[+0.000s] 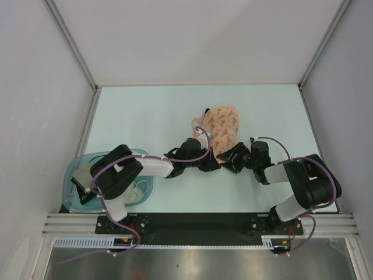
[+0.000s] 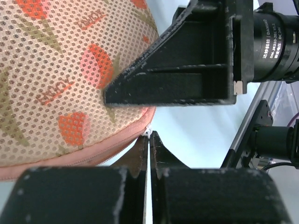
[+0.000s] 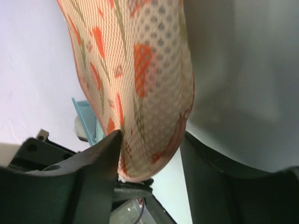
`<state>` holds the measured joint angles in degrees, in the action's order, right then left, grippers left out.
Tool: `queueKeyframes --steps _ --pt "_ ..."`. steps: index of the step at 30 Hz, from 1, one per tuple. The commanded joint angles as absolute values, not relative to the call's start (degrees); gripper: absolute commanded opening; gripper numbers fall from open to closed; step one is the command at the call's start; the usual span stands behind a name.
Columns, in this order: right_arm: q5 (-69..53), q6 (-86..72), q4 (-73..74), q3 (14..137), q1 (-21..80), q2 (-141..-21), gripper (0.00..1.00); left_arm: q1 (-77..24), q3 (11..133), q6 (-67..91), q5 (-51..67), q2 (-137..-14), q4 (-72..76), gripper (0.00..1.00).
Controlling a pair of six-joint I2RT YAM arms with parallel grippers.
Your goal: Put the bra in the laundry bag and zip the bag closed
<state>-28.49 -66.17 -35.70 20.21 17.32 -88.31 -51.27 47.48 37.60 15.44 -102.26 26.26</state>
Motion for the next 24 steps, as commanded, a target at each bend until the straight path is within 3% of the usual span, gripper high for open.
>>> queueKeyframes --steps 1,5,10,15,24 --pt "-24.8 -69.9 -42.9 19.2 16.8 -88.7 0.46 -51.9 48.1 38.8 15.9 -101.6 28.0 0.0" --pt "-27.6 -67.7 -41.7 18.5 13.6 -89.2 0.24 -51.4 48.0 37.5 13.4 -100.8 24.3 0.0" --pt "-38.0 -60.7 -39.1 20.6 7.0 -92.1 0.13 -46.7 45.7 37.6 12.0 -99.7 20.9 0.0" --pt "-47.6 -54.7 -35.6 25.3 4.0 -97.6 0.11 -40.7 42.5 33.9 11.2 -97.3 18.5 0.0" --pt "-46.6 -46.5 -25.1 38.6 3.8 -105.3 0.16 -43.3 40.8 30.4 13.1 -94.4 17.4 0.0"
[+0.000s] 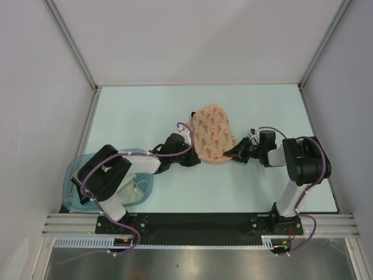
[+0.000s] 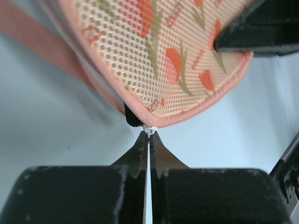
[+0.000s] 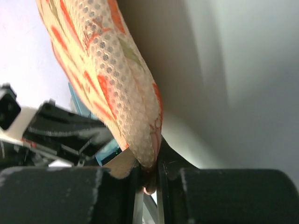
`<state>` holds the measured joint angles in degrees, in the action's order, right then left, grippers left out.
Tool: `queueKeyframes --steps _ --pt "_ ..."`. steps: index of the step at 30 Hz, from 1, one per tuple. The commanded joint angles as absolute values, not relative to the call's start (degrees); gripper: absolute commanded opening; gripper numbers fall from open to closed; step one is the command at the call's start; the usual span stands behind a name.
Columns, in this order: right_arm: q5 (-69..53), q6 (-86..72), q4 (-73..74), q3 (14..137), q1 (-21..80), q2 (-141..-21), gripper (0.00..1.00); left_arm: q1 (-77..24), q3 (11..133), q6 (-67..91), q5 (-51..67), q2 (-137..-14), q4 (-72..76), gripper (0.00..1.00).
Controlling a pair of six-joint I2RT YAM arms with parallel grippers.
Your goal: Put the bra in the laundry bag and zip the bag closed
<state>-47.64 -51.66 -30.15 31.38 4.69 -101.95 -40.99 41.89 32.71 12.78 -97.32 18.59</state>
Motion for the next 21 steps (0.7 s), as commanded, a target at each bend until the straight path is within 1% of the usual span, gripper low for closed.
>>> queueKeyframes --steps 1,2,3,5,6,8,9,11,13,16,21 --pt "-46.1 -46.1 -23.9 40.1 3.8 -105.7 0.17 -44.1 40.9 31.0 13.2 -94.3 17.7 0.0" --pt "-44.3 -45.2 -22.8 41.6 3.8 -106.1 0.2 -45.8 41.2 31.5 13.1 -94.3 18.3 0.0" --pt "-43.4 -44.6 -19.7 42.8 3.8 -106.3 0.3 -46.3 41.5 32.2 13.4 -94.5 18.8 0.0" --pt "-41.8 -43.1 -16.3 46.2 3.9 -106.5 0.44 -47.3 42.2 34.5 14.2 -95.2 20.8 0.0" --pt "-41.5 -43.3 -15.3 46.3 3.8 -106.2 0.59 -47.4 42.4 35.2 14.3 -95.3 21.4 0.0" --pt "-40.9 -44.8 -16.6 43.4 4.0 -103.2 0.72 -47.4 43.1 37.3 14.9 -96.2 23.0 0.0" --pt "-40.5 -45.3 -17.0 42.1 4.3 -101.7 0.82 -47.5 43.7 37.7 14.9 -96.7 23.1 0.0" --pt "-39.4 -48.1 -19.5 36.5 4.4 -96.9 0.9 -47.4 45.3 38.2 15.9 -97.7 23.6 0.0" --pt "-38.6 -51.0 -22.6 30.3 5.9 -91.9 0.92 -47.4 46.5 38.6 16.7 -98.3 23.6 0.0" --pt "-36.0 -54.4 -25.0 26.2 10.1 -88.6 0.93 -47.4 47.5 38.8 17.0 -99.0 23.4 0.0" --pt "-31.6 -59.3 -29.4 23.9 14.7 -84.2 0.9 -47.5 47.3 38.9 17.3 -98.3 23.2 0.0"
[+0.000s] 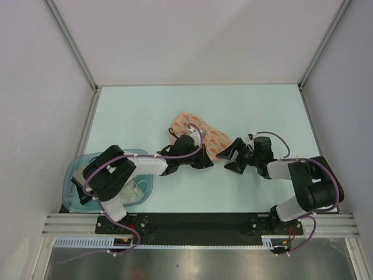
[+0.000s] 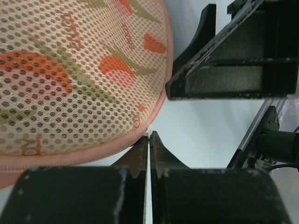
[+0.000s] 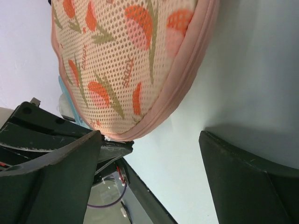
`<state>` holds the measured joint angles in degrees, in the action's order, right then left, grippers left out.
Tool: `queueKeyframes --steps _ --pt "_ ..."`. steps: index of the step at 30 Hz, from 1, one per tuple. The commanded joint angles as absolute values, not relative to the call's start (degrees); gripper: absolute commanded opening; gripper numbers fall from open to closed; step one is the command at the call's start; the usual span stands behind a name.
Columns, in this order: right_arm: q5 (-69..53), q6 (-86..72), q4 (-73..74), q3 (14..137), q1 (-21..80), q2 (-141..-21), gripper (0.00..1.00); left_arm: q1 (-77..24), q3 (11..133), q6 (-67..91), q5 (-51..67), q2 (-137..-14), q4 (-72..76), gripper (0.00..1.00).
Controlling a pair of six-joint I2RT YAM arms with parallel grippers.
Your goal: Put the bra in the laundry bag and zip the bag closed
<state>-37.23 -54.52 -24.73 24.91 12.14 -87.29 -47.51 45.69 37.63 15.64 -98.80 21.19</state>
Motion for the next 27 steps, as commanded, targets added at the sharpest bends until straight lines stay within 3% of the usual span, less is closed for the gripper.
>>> queueKeyframes --steps 1,12,17,20,24,27 --pt "-30.2 -59.7 -29.6 24.0 15.0 -84.0 0.87 -47.6 47.1 38.9 17.3 -98.1 23.1 0.0" --pt "-26.2 -64.3 -33.0 23.4 17.5 -85.5 0.7 -49.4 44.5 39.6 15.6 -96.7 23.7 0.0" --pt "-24.9 -65.8 -34.7 22.4 17.6 -86.7 0.55 -50.2 44.0 39.6 14.6 -95.3 23.9 0.0" --pt "-24.6 -66.1 -35.3 22.2 17.7 -88.0 0.41 -50.3 43.0 39.6 14.4 -94.7 24.0 0.0" --pt "-24.6 -66.3 -36.8 21.4 16.6 -89.0 0.1 -50.0 41.3 39.3 12.7 -93.1 23.2 0.0" --pt "-26.0 -64.8 -36.7 21.1 14.2 -89.4 0.0 -48.3 38.4 39.6 12.4 -91.1 23.0 0.0"
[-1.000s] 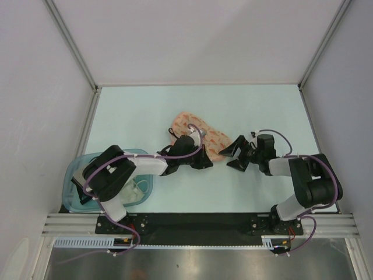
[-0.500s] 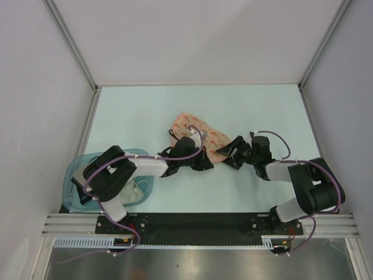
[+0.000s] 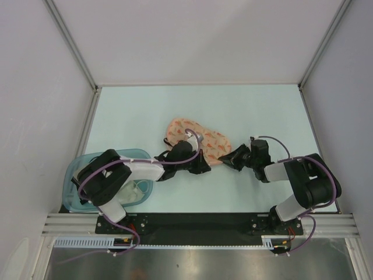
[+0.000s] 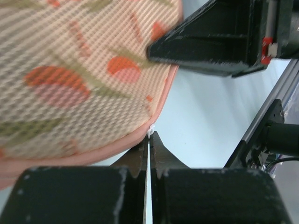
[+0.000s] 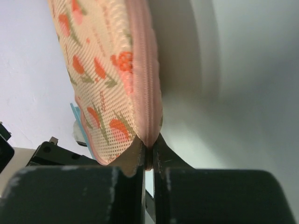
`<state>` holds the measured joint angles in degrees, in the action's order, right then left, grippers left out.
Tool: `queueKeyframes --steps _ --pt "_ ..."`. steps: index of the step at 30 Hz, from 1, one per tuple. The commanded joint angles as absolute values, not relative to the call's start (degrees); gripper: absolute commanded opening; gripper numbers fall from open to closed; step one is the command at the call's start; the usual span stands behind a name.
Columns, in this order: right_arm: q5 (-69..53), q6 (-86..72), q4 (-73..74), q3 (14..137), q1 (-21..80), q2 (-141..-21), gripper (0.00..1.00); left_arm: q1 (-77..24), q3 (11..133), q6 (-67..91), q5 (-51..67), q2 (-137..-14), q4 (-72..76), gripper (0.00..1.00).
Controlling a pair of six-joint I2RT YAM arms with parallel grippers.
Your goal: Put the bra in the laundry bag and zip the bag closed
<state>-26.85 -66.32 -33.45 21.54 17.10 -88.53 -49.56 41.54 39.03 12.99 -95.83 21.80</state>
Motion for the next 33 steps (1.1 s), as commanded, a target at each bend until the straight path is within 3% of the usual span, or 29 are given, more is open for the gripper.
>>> queueKeyframes --steps 1,6,12,14,15,18,21,33 --pt "-26.5 -64.1 -36.0 21.5 13.5 -89.3 0.0 -47.5 37.4 40.0 12.5 -90.4 23.2 0.0" --pt "-28.7 -58.8 -31.8 22.8 9.7 -88.2 0.0 -42.5 32.3 38.3 12.8 -86.1 21.4 0.0" --pt "-27.6 -54.8 -26.7 24.0 9.1 -84.1 0.0 -43.3 31.7 36.4 14.0 -84.6 20.3 0.0" --pt "-27.8 -52.7 -24.5 24.6 9.1 -83.3 0.12 -43.9 31.8 37.3 14.1 -84.5 20.7 0.0" --pt "-27.9 -52.0 -23.0 25.5 9.1 -82.6 0.34 -44.5 31.9 37.5 14.3 -84.5 20.9 0.0" --pt "-28.2 -49.4 -19.3 25.9 9.3 -81.1 0.6 -45.8 32.5 38.5 14.2 -84.5 21.4 0.0" --pt "-27.5 -48.7 -17.0 24.7 10.8 -78.0 0.75 -46.5 33.7 38.7 14.3 -85.1 21.5 0.0" --pt "-25.0 -61.2 -25.0 18.2 19.2 -70.7 0.85 -48.4 38.3 39.9 16.3 -88.2 22.2 0.0"
